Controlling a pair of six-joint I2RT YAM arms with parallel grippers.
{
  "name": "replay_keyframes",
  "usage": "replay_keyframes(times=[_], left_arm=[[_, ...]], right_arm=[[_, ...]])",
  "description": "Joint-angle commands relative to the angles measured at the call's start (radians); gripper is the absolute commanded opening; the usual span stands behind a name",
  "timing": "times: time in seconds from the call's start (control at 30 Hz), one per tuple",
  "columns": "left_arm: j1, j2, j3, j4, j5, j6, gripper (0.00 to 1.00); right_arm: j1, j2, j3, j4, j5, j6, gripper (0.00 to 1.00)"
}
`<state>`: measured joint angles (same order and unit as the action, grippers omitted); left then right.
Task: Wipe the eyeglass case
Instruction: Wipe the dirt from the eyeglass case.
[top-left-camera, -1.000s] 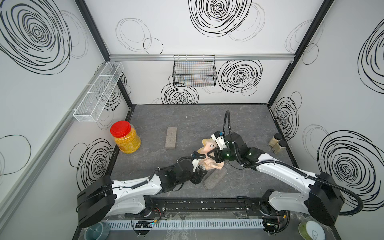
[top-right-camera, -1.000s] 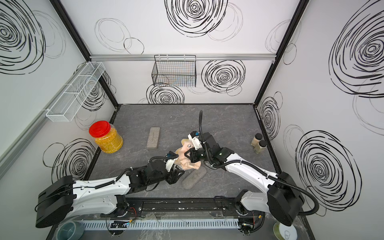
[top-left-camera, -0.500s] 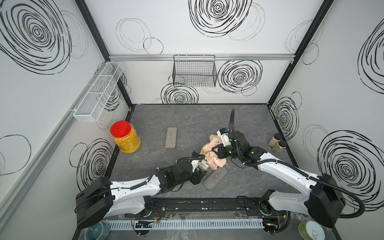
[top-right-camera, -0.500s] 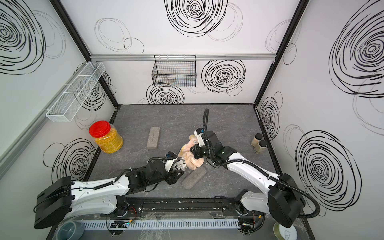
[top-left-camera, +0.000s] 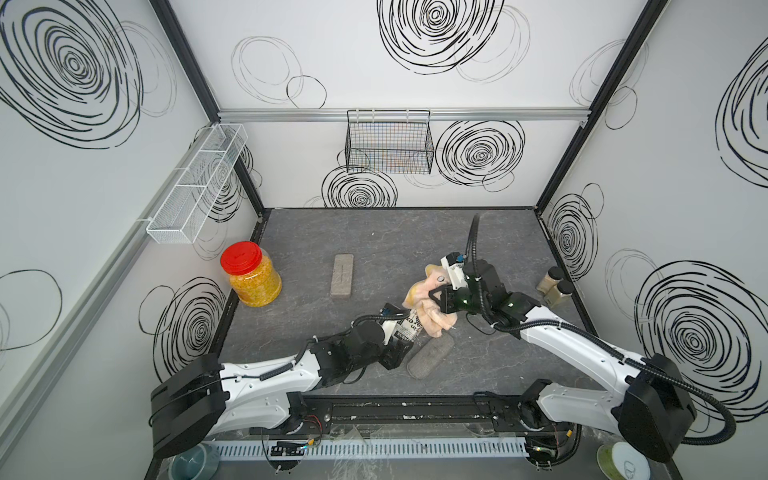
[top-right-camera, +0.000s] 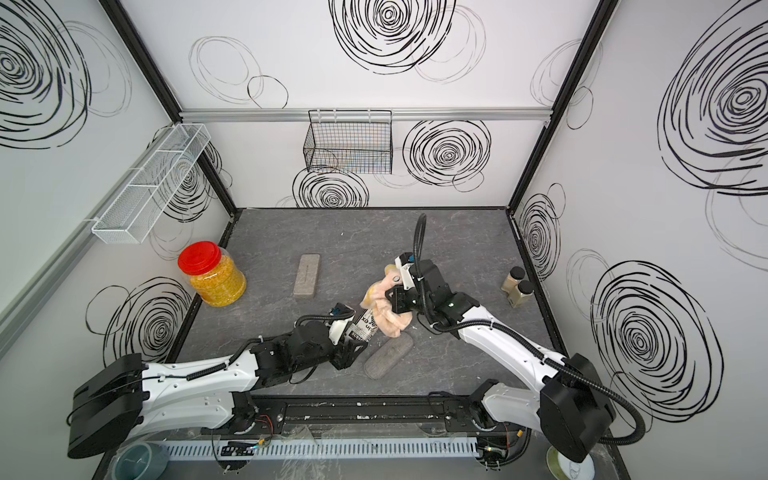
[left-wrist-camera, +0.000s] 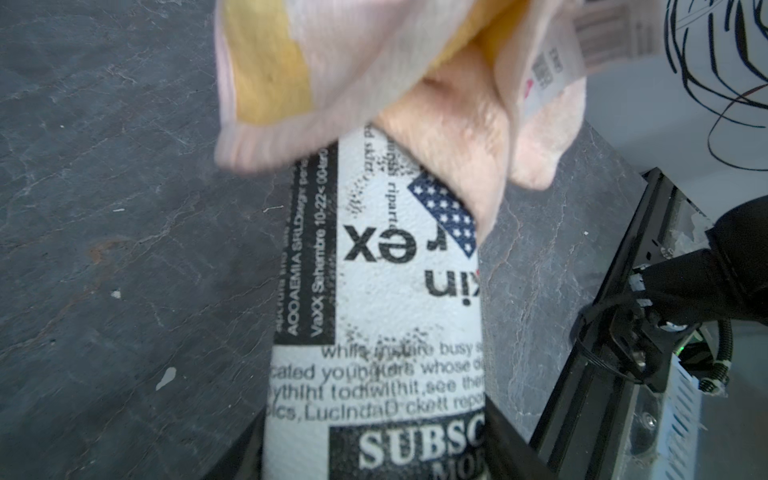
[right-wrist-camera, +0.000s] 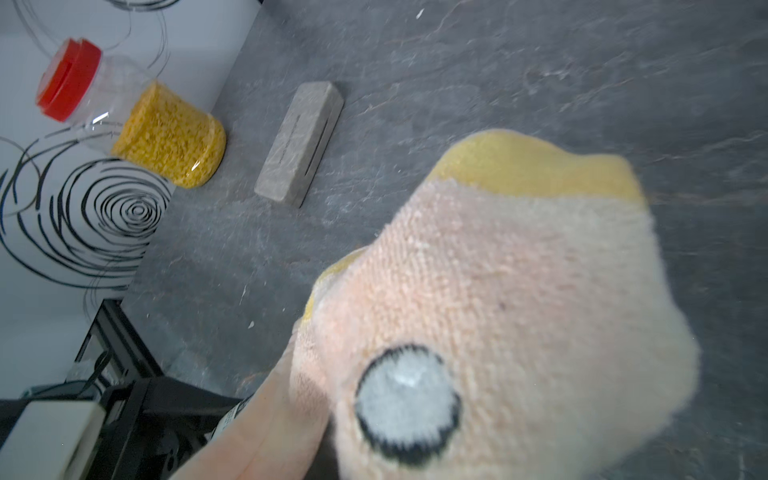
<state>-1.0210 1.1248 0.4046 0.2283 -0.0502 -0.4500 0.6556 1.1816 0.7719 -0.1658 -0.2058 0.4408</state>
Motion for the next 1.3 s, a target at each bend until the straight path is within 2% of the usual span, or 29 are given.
replay_keyframes(times=[0.0,0.1,0.2,0.27,0.33,0.47,0.63,0.77,0.87,0.93,1.0,1.07,1.17,1.27], left_arm=[[-0.004,-0.014,0.009,0.1,-0.016,-0.006,0.61],[-0.001,0.008,0.013,0.118,-0.006,-0.007,0.61],[-0.004,0.032,0.017,0.14,0.007,-0.012,0.61],[-0.001,0.04,0.019,0.151,0.013,-0.013,0.61],[-0.001,0.042,0.019,0.155,0.017,-0.015,0.61],[0.007,0.031,0.01,0.154,0.022,-0.018,0.61],[0.017,0.02,0.013,0.146,0.027,-0.022,0.61],[0.02,0.015,0.042,0.098,0.027,-0.028,0.61],[0.031,0.002,0.047,0.087,0.042,-0.041,0.61],[0.044,-0.013,0.044,0.086,0.051,-0.047,0.61],[0.057,-0.027,0.033,0.093,0.066,-0.051,0.61],[0.066,-0.037,0.021,0.099,0.077,-0.055,0.61],[0.067,-0.049,0.011,0.104,0.079,-0.056,0.61],[0.068,-0.059,0.01,0.098,0.073,-0.049,0.61]], right_arm=[[0.019,-0.017,-0.02,0.042,-0.081,-0.01,0.02],[0.102,0.004,-0.008,0.04,-0.084,-0.04,0.02],[0.134,0.03,-0.003,0.045,-0.13,-0.036,0.01],[0.13,0.032,-0.009,0.045,-0.108,-0.029,0.01],[0.108,0.025,-0.003,0.013,-0.03,-0.012,0.01],[0.02,-0.016,0.0,-0.027,0.049,0.024,0.01],[0.035,-0.031,-0.012,0.035,-0.064,-0.014,0.02],[0.131,0.017,0.044,0.015,-0.085,-0.034,0.02],[0.152,0.057,0.101,-0.033,-0.091,-0.025,0.02],[0.155,0.06,0.12,-0.06,-0.02,-0.024,0.02],[0.144,0.049,0.123,-0.084,0.103,0.004,0.01],[0.127,0.032,0.111,-0.081,0.158,0.03,0.01],[0.12,0.011,0.08,-0.028,0.114,0.029,0.02],[0.147,0.006,0.059,0.041,-0.011,-0.008,0.02]])
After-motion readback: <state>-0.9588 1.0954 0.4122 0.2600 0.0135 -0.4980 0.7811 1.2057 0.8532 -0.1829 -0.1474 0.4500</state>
